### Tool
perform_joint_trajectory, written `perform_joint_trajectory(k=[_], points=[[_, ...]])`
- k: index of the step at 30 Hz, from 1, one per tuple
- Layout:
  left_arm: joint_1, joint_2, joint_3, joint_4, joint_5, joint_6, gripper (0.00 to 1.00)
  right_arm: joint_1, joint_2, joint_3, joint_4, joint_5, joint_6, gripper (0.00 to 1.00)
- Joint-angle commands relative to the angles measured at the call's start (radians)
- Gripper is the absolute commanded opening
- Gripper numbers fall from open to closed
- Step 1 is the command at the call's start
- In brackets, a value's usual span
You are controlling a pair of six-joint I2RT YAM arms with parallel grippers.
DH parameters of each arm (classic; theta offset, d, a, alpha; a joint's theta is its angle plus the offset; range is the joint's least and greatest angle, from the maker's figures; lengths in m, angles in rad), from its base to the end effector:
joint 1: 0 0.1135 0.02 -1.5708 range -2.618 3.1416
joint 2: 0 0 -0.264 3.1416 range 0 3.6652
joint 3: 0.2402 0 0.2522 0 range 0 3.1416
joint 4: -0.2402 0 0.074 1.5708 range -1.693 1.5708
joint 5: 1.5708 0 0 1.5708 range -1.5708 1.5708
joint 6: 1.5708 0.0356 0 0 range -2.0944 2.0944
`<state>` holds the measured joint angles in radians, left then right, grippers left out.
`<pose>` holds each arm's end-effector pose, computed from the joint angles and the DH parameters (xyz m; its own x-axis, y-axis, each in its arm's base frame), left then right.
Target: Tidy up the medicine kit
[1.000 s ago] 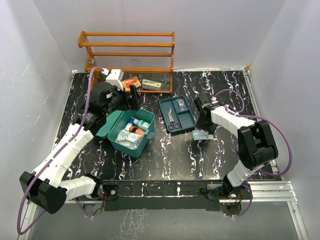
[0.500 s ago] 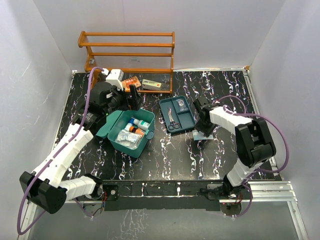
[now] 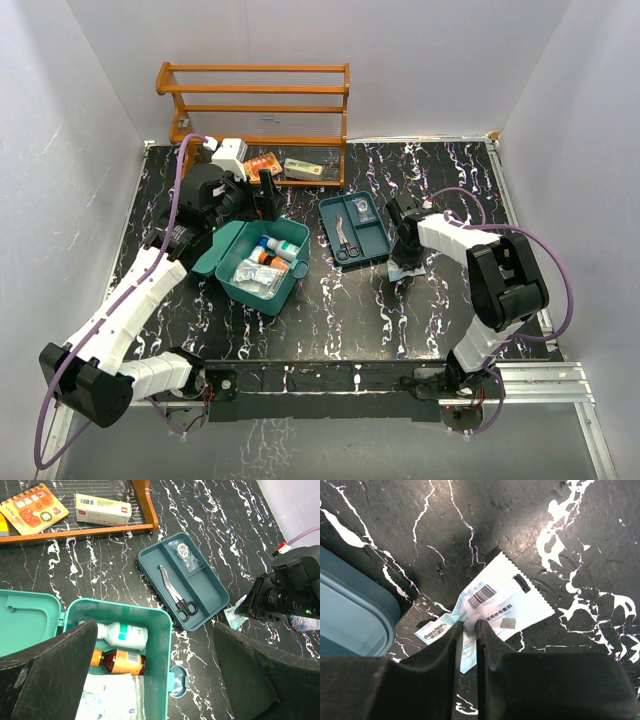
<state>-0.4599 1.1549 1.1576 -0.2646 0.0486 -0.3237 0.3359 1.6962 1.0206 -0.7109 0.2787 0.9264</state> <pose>0.2358 -0.1187 0.3873 -0.3744 -0.1691 -0.9117 0.3864 0.8654 -0.3192 0.2879 0.0901 0.1627 -0.7728 0.5443 -0.3263 0.5802 0.8143 -0.0160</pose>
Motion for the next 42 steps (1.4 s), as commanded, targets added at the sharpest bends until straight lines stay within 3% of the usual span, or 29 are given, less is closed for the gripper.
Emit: perform_joint_trajectory(k=[1, 6, 13, 16, 22, 24, 28, 30, 38, 42], points=[[0.004, -0.007, 0.029, -0.001, -0.006, 0.011, 0.99, -0.017, 0.022, -0.035, 0.039, -0.043, -0.173, 0.09], [0.004, -0.01, 0.027, -0.001, -0.006, 0.011, 0.99, -0.023, 0.006, 0.005, 0.018, -0.048, -0.255, 0.0], [0.004, -0.006, 0.03, 0.001, -0.008, 0.012, 0.99, -0.022, -0.033, 0.075, 0.031, -0.085, -0.416, 0.0], [0.004, -0.002, 0.03, 0.005, -0.004, 0.011, 0.99, -0.014, -0.053, 0.079, 0.067, -0.135, -0.519, 0.03], [0.004, -0.011, 0.026, -0.01, -0.017, 0.012, 0.99, -0.002, -0.104, 0.018, 0.07, -0.124, -0.538, 0.06], [0.004, -0.013, 0.024, -0.011, -0.021, 0.015, 0.99, 0.001, -0.1, 0.008, 0.044, -0.117, -0.544, 0.17], [0.004, -0.007, 0.029, -0.007, -0.02, 0.015, 0.99, 0.003, -0.089, 0.026, -0.034, -0.008, -0.506, 0.39], [0.004, -0.001, 0.031, -0.003, -0.017, 0.015, 0.99, 0.004, -0.096, 0.039, -0.048, 0.013, -0.475, 0.42], [0.004, 0.005, 0.032, 0.005, -0.005, 0.011, 0.99, 0.004, -0.106, 0.01, -0.007, -0.006, -0.122, 0.29], [0.004, 0.003, 0.033, 0.002, -0.004, 0.011, 0.99, 0.003, -0.07, 0.013, 0.028, 0.024, -0.01, 0.27]])
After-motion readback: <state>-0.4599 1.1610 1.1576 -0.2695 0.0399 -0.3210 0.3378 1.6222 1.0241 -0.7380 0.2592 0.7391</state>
